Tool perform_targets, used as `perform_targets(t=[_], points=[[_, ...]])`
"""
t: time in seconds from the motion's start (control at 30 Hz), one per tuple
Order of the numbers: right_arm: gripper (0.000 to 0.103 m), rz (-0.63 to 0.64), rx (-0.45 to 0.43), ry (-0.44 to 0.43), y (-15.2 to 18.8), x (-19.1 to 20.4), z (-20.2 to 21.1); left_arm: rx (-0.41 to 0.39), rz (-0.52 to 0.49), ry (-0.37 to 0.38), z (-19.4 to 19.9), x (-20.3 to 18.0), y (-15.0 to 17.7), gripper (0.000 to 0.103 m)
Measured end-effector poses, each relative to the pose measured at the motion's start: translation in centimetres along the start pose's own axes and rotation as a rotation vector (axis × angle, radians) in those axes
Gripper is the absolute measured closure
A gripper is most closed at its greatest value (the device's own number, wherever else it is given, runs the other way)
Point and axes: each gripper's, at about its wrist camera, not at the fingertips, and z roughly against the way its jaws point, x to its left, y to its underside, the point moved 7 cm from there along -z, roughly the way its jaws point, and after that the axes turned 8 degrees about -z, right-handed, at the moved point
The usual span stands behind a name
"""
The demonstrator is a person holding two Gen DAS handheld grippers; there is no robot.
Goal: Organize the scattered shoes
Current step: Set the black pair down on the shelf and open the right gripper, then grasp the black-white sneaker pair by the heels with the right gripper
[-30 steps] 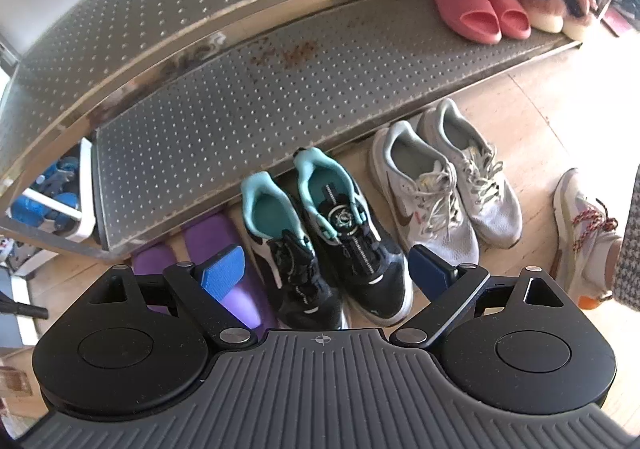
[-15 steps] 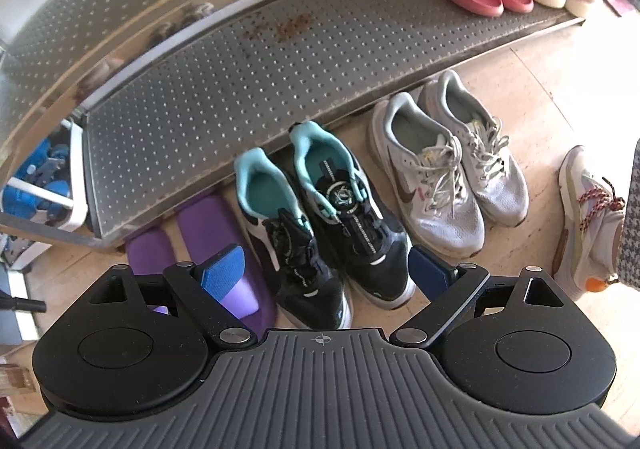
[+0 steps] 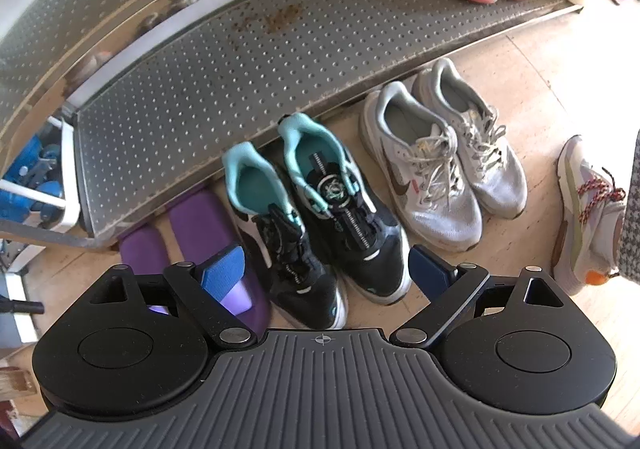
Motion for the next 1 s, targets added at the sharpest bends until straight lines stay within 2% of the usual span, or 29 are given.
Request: perform_targets(t=[0.1, 0.2, 0.33, 0.37, 0.47, 0.63, 0.7, 0.8, 0.83, 0.87, 0.9, 0.93, 0.97, 1.0], points=[[0.011, 0.008, 0.020, -0.004, -1.2, 0.2, 2.8, 0.038, 0.054, -0.041, 0.1, 1.9, 0.7, 0.010], [0.008, -0.066, 0.048, -0.060, -2.0, 0.8, 7.6, 0.047, 0.093, -0.057, 0.6, 3.4, 1.6, 0.010], [0.008, -0.166, 0.212, -0.193, 1.3, 2.9, 14.6, 0.028, 0.097, -0.068, 1.9, 4.7, 3.3, 0.010], [0.008, -0.188, 0.258, -0.220, 2.6, 3.4, 15.8, 0.021, 0.092, -0.066, 2.4, 4.9, 3.9, 0.010], [0.009, -0.228, 0.496, -0.297, 10.3, 6.0, 20.8, -0.001, 0.083, -0.064, 4.1, 5.1, 5.6, 0.010], [0.013, -0.182, 0.712, -0.314, 21.1, 8.9, 26.3, -0.048, 0.095, -0.069, 8.5, 4.1, 9.2, 0.010], [0.016, -0.176, 0.804, -0.309, 25.3, 9.6, 28.2, -0.061, 0.098, -0.034, 10.2, 3.3, 11.0, 0.010], [0.024, -0.105, 0.874, -0.309, 29.5, 11.0, 30.5, -0.054, 0.100, 0.013, 10.9, 2.8, 13.3, 0.010], [0.031, -0.048, 0.890, -0.314, 31.1, 11.9, 31.4, -0.044, 0.108, 0.015, 10.5, 2.9, 13.8, 0.010], [0.043, -0.004, 0.899, -0.322, 32.2, 12.6, 32.2, -0.035, 0.117, 0.018, 10.2, 3.0, 14.3, 0.010], [0.049, 0.015, 0.903, -0.335, 32.7, 13.2, 32.6, -0.019, 0.120, 0.002, 9.6, 3.3, 14.5, 0.010], [0.061, 0.033, 0.917, -0.352, 33.6, 14.1, 32.8, -0.002, 0.120, -0.021, 8.8, 3.8, 14.6, 0.010], [0.067, 0.050, 0.930, -0.368, 34.5, 14.9, 33.1, 0.017, 0.110, -0.049, 8.1, 4.4, 14.7, 0.010], [0.067, 0.068, 0.943, -0.385, 35.3, 15.7, 33.4, 0.040, 0.092, -0.078, 7.4, 5.0, 14.9, 0.011]])
